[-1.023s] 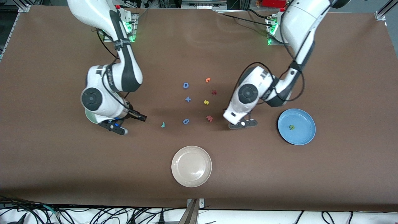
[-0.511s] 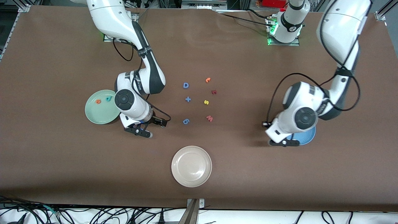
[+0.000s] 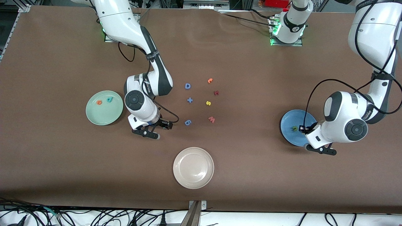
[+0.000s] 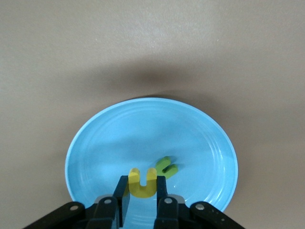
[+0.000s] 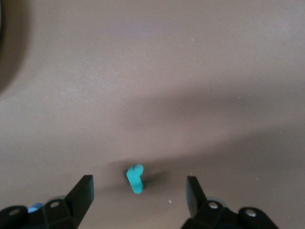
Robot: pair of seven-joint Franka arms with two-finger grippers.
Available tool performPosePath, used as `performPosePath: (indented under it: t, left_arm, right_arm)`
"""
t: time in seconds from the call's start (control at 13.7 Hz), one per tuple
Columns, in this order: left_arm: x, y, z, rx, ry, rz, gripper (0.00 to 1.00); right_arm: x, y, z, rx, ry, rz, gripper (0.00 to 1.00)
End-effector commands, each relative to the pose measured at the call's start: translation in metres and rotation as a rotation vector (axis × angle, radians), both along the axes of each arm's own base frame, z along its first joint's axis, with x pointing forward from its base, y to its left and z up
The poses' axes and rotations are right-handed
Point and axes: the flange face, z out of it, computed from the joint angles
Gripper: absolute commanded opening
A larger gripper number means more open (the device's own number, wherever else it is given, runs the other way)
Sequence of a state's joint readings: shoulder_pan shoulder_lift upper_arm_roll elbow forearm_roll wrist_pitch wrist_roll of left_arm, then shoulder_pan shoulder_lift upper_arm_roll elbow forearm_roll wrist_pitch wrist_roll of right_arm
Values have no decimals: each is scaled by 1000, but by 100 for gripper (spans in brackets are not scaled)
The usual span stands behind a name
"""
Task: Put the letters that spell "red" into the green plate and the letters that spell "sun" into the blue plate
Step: 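Grasp the teal r with the right gripper while the left gripper reaches the yellow s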
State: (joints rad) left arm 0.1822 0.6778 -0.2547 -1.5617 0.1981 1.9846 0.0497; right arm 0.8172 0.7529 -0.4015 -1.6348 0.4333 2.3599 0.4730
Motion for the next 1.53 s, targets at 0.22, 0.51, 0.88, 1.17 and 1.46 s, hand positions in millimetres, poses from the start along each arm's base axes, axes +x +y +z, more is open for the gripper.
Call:
performPosePath:
  t: [0.22,0.51,0.88,1.17,1.46]
  left_arm:
    - [-2,-17,6,7,2,-33,100]
    - [-6,-78,16,-62,-16,3,100]
    - [-54,-235,21,-81,-19,116,100]
    - [-119,-355,3,-87,-138,168,100]
    - [-165,-418,-7,-84,-169,140,100]
  right_arm:
    - [2,10,-12,0,-40,10,87]
    - [3,8,-13,0,-47,10,87]
    - [1,13,-17,-2,-54,12,87]
    - [-7,15,-34,-19,-52,23,87]
    - [-9,14,-36,-22,-47,28,52]
